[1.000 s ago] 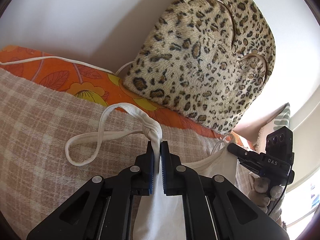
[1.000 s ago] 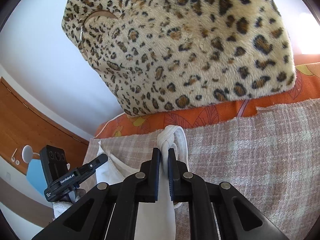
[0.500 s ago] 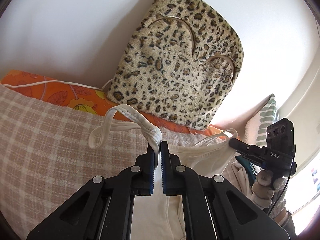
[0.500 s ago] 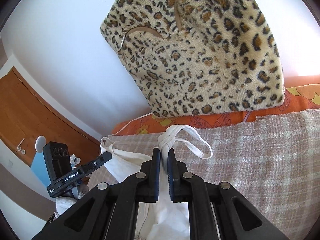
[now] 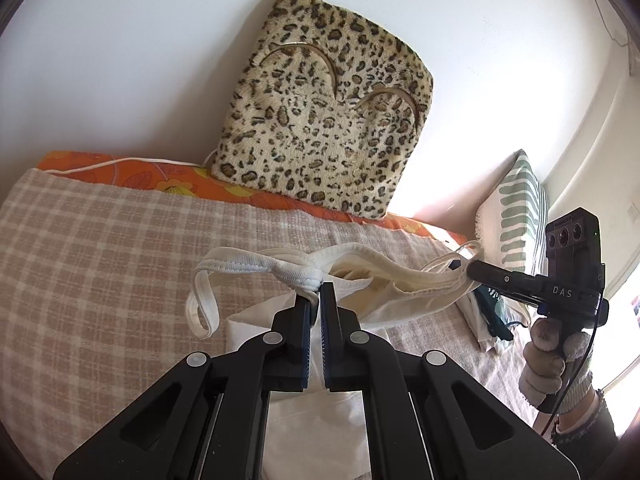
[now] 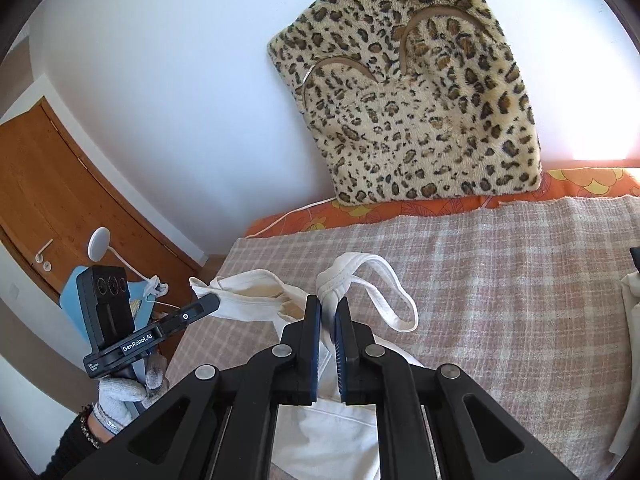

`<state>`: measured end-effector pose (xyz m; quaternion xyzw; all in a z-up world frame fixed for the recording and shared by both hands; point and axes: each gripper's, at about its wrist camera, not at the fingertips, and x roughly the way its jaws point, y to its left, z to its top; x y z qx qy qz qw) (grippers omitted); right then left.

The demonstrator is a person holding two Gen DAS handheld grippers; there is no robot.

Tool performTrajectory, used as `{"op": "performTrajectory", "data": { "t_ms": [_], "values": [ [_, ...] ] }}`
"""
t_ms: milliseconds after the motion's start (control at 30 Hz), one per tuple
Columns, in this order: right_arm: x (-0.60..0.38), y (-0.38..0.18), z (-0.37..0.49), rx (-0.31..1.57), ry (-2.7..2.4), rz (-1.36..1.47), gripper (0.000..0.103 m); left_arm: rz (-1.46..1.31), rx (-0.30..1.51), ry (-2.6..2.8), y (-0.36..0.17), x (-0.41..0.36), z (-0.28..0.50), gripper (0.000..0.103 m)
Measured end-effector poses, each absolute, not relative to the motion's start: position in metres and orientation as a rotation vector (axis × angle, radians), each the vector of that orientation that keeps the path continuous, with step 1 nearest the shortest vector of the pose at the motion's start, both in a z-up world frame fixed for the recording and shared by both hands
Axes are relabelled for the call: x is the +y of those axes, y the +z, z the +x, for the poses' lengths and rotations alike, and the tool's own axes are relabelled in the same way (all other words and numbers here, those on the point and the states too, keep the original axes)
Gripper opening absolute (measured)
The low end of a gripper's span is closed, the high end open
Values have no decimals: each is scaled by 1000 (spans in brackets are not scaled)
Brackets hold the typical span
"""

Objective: Fold small clothes
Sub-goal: 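Lift the straps and fold them over onto the folded hem with both grippers, then open both grippers to release the folded straps, then reposition both open grippers at the edge of the folded camisole bundle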

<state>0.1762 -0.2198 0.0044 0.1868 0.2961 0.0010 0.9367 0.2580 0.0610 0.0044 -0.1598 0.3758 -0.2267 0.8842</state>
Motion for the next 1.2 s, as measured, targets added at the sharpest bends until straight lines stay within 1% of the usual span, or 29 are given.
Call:
{"op": "performTrajectory", "data": {
  "t_ms": [233,567,633,700,733,800,900,1033,1067,1133,1200],
  "values": [
    [-204,-15,127,644,-15,390,5,-307,816,-465,-16,64,204,3],
    [-177,-57,78,680,-57,396,5,-178,954,-480,-77,54,149,3],
    [-176,-64,72,695,-77,377,5,-138,969,-469,-81,56,142,5],
    [-175,-68,66,725,-80,358,10,-130,999,-474,-83,60,135,12],
    [-175,-70,63,739,-91,357,12,-129,1007,-470,-83,63,131,12],
    [-178,-72,54,766,-113,385,20,-135,1032,-485,-82,67,121,12],
    [-184,-65,36,766,-161,401,22,-119,1037,-512,-75,69,105,12],
    [-177,-37,26,680,-185,313,22,-166,959,-555,-48,67,102,12],
    [-174,-30,29,662,-165,299,24,-178,927,-565,-37,65,104,12],
    [-166,-20,42,649,-123,262,25,-151,863,-557,-19,58,113,13],
    [-155,-17,63,669,-91,205,25,-129,843,-544,-10,48,130,13]
  ]
}}
